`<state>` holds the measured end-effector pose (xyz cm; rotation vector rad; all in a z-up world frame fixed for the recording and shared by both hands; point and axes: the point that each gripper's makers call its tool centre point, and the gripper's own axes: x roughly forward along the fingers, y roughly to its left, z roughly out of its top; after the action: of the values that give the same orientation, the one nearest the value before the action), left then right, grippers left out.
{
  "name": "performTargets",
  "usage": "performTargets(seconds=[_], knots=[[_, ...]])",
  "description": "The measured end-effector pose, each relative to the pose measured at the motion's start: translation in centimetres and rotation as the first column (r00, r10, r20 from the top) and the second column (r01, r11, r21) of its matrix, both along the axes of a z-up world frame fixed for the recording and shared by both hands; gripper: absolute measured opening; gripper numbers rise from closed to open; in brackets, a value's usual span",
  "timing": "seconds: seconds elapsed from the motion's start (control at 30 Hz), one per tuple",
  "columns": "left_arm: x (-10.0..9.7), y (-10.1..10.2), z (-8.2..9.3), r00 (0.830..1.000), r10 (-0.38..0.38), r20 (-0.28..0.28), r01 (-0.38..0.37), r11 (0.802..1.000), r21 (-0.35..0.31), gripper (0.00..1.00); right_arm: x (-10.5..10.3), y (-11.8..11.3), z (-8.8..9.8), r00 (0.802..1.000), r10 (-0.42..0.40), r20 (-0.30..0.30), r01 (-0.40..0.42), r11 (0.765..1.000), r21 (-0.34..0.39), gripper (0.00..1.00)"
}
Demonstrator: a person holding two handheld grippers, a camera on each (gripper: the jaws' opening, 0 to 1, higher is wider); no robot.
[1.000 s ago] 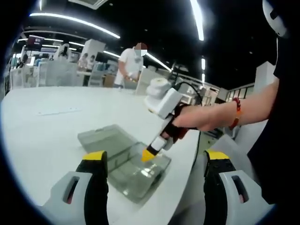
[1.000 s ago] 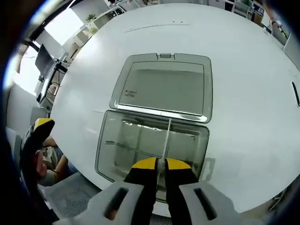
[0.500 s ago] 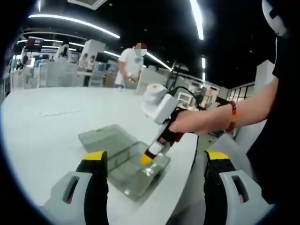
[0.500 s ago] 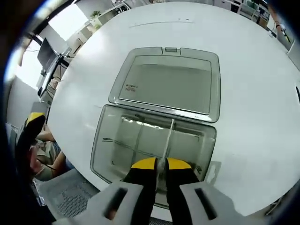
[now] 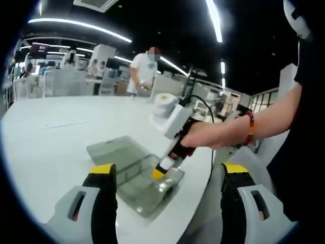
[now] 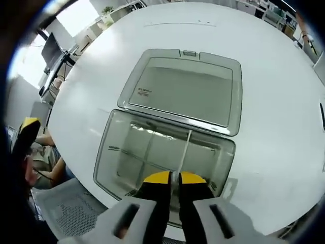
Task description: Insert the divider into the dual guide fixture by aligning both edges with the guide slots and pushing it downward to the bottom, including one-sided entry, uneven engagement, binding, and posture correction.
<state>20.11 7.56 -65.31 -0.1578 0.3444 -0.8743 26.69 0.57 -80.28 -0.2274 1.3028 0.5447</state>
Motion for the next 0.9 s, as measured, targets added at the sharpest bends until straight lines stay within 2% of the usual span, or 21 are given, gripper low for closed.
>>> performTargets(seconds=[0.2, 0.27, 0.43, 0.53, 0.63, 0.8, 0.9], knots=[[-0.1, 0.3, -0.3, 1.0, 0.025, -0.013, -0.025, 0.999, 0.036, 0.82, 0.0, 0.3, 0.4, 0.998, 0.039, 0.039, -0.04, 0.998, 0.043, 0.05], [-0.1, 0.5, -0.2, 0.999, 0.035, -0.014, -0.035, 0.999, 0.04, 0.82, 0.1, 0.2, 0.4, 0.995, 0.079, 0.059, -0.082, 0.996, 0.043, 0.06], [0.1, 1.1, -0.5, 0.997, 0.067, -0.024, -0.065, 0.996, 0.066, 0.82, -0.1, 0.7, 0.8, 0.994, 0.07, 0.079, -0.076, 0.993, 0.087, 0.14], [0.4, 2.0, -1.5, 0.985, 0.149, -0.082, -0.143, 0.987, 0.077, 0.8, -0.3, 0.6, 1.1, 0.993, 0.079, 0.093, -0.088, 0.991, 0.1, 0.18], [0.5, 2.7, -1.9, 0.978, 0.194, -0.076, -0.185, 0.977, 0.111, 0.8, -0.3, 0.3, 1.5, 0.991, 0.067, 0.119, -0.082, 0.989, 0.121, 0.23], [0.2, 2.8, -2.1, 0.976, 0.207, -0.072, -0.2, 0.975, 0.102, 0.81, -0.6, 0.2, 2.3, 0.987, 0.066, 0.149, -0.09, 0.982, 0.164, 0.26], [0.4, 3.4, -2.7, 0.966, 0.248, -0.067, -0.236, 0.959, 0.155, 0.81, -0.7, 0.3, 2.9, 0.984, 0.064, 0.167, -0.097, 0.975, 0.2, 0.3]])
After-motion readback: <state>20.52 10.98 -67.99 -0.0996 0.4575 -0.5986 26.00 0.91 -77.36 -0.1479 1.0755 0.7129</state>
